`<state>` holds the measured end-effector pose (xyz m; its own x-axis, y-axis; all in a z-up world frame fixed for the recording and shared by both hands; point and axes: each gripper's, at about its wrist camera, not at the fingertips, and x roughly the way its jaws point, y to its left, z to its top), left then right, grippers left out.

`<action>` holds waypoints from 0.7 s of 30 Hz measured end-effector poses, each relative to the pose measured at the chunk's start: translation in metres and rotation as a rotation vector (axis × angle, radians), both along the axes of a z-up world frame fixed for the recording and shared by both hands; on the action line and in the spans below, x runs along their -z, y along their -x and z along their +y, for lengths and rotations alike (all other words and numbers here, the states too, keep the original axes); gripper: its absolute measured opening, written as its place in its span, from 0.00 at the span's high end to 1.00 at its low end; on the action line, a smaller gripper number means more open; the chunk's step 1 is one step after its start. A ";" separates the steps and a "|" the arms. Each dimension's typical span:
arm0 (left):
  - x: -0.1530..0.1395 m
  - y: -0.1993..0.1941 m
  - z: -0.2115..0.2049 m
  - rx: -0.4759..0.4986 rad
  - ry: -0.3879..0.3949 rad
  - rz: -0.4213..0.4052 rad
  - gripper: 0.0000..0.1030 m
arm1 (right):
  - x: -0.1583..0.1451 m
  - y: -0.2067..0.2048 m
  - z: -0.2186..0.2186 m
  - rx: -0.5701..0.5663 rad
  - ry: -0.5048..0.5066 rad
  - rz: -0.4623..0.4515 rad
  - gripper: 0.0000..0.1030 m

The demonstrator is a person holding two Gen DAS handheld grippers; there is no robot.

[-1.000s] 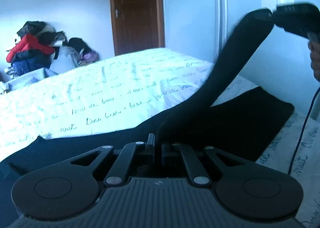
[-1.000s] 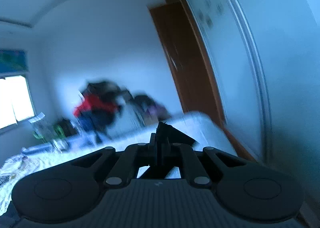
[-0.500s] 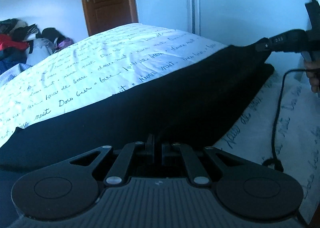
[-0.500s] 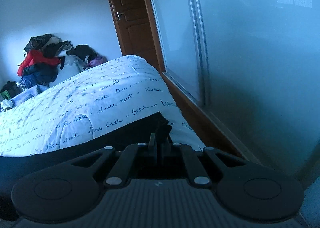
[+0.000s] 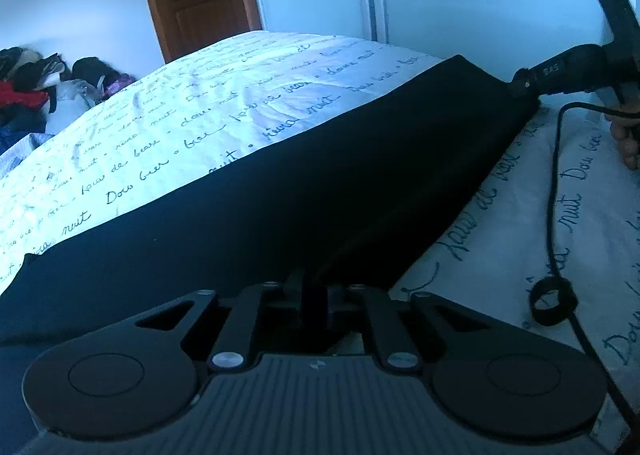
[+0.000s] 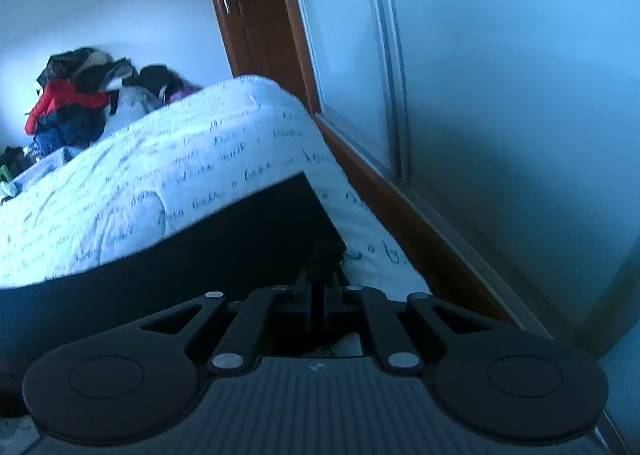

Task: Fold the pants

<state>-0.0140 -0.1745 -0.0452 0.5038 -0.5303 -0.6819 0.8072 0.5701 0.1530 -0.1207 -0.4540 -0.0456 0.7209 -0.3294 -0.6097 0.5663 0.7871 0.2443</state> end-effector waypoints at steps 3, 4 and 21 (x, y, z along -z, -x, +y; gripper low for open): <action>-0.005 0.003 0.003 0.024 0.005 0.019 0.68 | -0.002 0.003 0.001 -0.003 0.013 0.014 0.84; -0.008 0.003 0.005 0.034 0.013 0.029 0.66 | -0.004 0.004 0.001 0.005 0.022 0.023 0.80; -0.015 -0.049 0.075 -0.218 -0.032 0.065 0.53 | -0.035 -0.092 0.188 -0.788 0.223 0.063 0.57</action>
